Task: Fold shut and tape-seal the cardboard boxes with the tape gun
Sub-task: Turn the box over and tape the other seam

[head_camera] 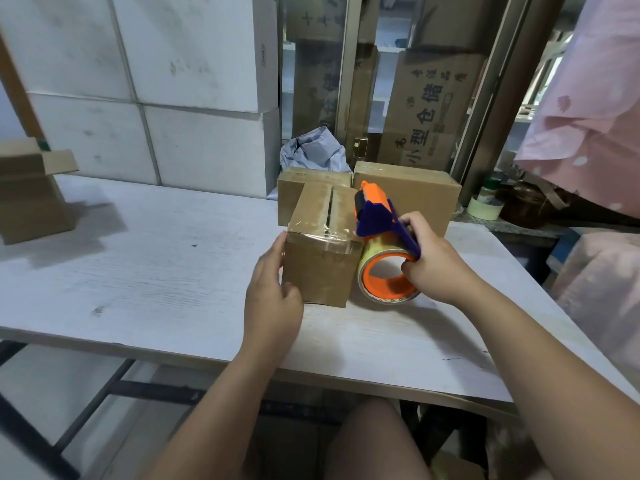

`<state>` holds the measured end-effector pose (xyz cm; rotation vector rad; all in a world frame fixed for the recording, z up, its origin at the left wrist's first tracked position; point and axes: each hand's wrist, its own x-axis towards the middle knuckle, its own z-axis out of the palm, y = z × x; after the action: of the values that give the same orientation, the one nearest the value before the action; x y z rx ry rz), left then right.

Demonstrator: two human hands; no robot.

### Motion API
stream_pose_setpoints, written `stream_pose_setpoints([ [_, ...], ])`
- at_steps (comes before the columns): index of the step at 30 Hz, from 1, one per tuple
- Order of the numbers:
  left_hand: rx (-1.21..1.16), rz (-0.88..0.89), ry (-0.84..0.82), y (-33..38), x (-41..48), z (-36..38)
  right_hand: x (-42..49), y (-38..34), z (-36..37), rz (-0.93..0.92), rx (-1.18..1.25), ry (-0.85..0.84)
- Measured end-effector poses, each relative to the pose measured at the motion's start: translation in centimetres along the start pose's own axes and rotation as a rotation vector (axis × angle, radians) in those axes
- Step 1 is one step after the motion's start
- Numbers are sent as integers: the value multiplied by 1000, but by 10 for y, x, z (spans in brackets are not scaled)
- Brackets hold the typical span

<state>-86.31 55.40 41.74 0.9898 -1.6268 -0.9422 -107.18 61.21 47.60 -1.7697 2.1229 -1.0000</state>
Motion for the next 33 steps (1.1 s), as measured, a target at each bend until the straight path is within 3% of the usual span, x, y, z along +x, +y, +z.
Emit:
stream_pose_setpoints([
  [3,10,-29,-20,-1,-1,-3,2,-4,2,-6,-16,13],
  [8,263,-110,-10,6,10,-15,6,-16,7,-20,-15,48],
  [13,828,408,3,37,19,-6,11,-21,14,-46,-3,102],
  [16,1063,481,-57,37,30,6,14,-18,16,-32,30,128],
  [25,1108,499,-2,30,35,12,5,-9,7,28,167,167],
  [33,1090,512,20,35,39,14,2,-22,-13,9,-2,122],
])
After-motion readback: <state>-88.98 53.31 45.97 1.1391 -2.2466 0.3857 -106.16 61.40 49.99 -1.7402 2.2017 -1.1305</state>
